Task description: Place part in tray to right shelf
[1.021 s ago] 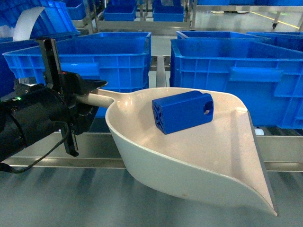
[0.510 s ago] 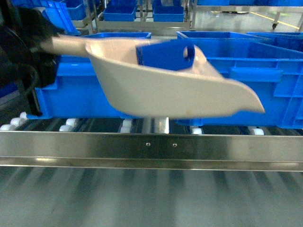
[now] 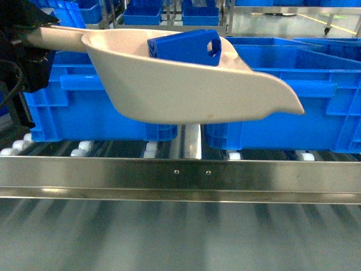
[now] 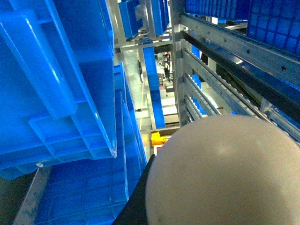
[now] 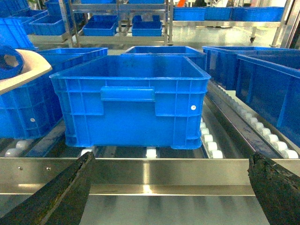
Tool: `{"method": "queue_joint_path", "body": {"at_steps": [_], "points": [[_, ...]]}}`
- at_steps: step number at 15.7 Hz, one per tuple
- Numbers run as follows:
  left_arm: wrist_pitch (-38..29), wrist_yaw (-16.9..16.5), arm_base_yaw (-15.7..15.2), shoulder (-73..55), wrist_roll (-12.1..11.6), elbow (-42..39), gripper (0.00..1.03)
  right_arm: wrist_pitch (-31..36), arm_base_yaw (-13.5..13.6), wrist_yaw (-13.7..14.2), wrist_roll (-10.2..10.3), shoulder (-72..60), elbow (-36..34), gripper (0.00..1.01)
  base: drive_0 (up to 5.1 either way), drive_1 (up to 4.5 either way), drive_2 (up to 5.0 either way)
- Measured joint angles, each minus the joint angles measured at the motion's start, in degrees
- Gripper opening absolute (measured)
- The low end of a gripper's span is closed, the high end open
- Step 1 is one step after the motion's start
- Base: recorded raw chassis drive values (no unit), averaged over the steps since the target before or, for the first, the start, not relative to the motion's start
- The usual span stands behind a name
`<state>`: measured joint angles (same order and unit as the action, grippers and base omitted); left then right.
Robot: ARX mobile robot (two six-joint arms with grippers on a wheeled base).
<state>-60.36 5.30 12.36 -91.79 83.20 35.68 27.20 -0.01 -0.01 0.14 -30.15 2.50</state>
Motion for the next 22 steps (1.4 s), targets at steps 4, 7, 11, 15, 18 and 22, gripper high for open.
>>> {"method": "queue_joint_path", "body": {"at_steps": [4, 7, 11, 15, 18, 22], "points": [[7.04, -0.79, -3.74, 0.13, -1.25, 7.17, 0.14, 0.02, 0.0, 0.0, 0.0, 0.0, 0.0, 0.98, 0.0, 0.0, 0.0], [13.05, -1.03, -6.88, -5.57, -2.71, 19.54, 0.14, 0.0, 0.0, -0.02, 0.0, 0.0, 0.0, 0.98, 0.0, 0.0, 0.0], [35.54, 5.6, -8.31, -18.14, -8.81, 41.0, 0.14, 0.02, 0.0, 0.0, 0.0, 0.0, 0.0, 0.98, 0.0, 0.0, 0.0], [43.17, 20.74, -9.03, -19.28, -25.68, 55.63, 0.14, 0.0, 0.0, -0.02, 0.0, 0.0, 0.0, 0.98, 0.0, 0.0, 0.0], [38.99, 22.32, -7.41, -19.17, -37.07, 54.31, 0.14, 0.0, 0.0, -0.02, 0.0, 0.0, 0.0, 0.98, 0.0, 0.0, 0.0], [37.88, 18.56, -7.48, -18.84, -36.98, 53.75, 0.14, 0.0, 0.0, 0.0, 0.0, 0.0, 0.0, 0.98, 0.0, 0.0, 0.0]]}}
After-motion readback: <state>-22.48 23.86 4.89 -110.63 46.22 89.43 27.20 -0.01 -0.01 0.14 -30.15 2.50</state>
